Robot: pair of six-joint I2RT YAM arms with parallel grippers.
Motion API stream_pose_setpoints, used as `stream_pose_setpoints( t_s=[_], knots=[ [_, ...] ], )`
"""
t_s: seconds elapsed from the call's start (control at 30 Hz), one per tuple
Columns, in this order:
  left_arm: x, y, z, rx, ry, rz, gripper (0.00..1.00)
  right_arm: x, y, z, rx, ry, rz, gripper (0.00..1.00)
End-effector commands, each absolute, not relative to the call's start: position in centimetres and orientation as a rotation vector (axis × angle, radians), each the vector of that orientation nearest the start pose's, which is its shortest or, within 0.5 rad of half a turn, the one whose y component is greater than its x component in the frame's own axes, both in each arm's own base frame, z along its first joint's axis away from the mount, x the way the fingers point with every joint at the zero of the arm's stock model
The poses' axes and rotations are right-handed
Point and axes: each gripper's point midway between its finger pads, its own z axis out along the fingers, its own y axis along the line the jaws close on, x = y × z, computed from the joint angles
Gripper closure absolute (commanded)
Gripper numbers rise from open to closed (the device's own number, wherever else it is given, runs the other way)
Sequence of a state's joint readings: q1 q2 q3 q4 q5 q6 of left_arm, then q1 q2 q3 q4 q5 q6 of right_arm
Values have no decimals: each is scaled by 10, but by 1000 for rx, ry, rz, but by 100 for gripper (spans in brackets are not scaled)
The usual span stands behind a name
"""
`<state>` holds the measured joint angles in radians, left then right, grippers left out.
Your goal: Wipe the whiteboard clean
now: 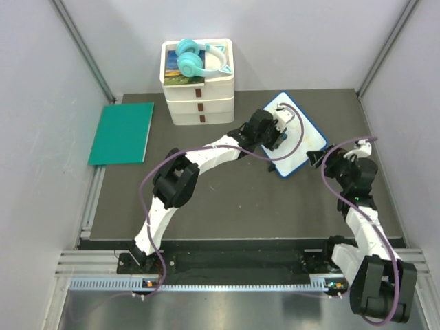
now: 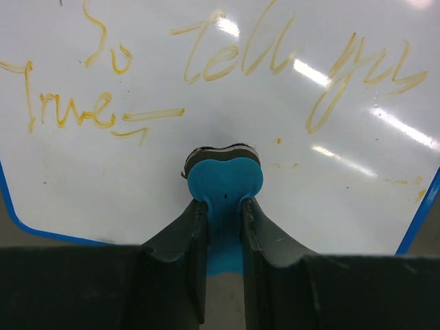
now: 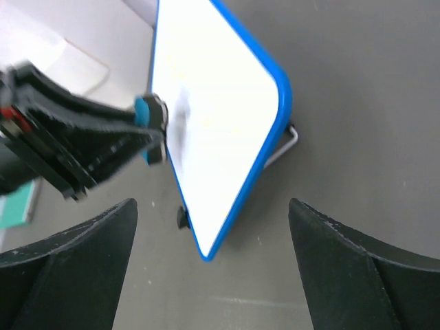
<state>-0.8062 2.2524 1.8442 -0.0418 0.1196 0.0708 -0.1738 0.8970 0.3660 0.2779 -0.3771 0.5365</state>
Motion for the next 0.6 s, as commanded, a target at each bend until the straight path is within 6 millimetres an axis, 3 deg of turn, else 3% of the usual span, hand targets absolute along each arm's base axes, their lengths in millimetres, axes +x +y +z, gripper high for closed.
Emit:
stream_pose_setpoints(
  t_s=[0.0,0.27,0.57],
  knots=[
    [428,-475,164,959,1769,-597,100,341,19,199,356,1703,642,12],
    [431,-472,162,948,1780,-572,100,366,1,207,393,1656,660,23],
    [430,-471,163,957,1775,-570,100,381,-11,199,423,1627,667,29]
  ],
)
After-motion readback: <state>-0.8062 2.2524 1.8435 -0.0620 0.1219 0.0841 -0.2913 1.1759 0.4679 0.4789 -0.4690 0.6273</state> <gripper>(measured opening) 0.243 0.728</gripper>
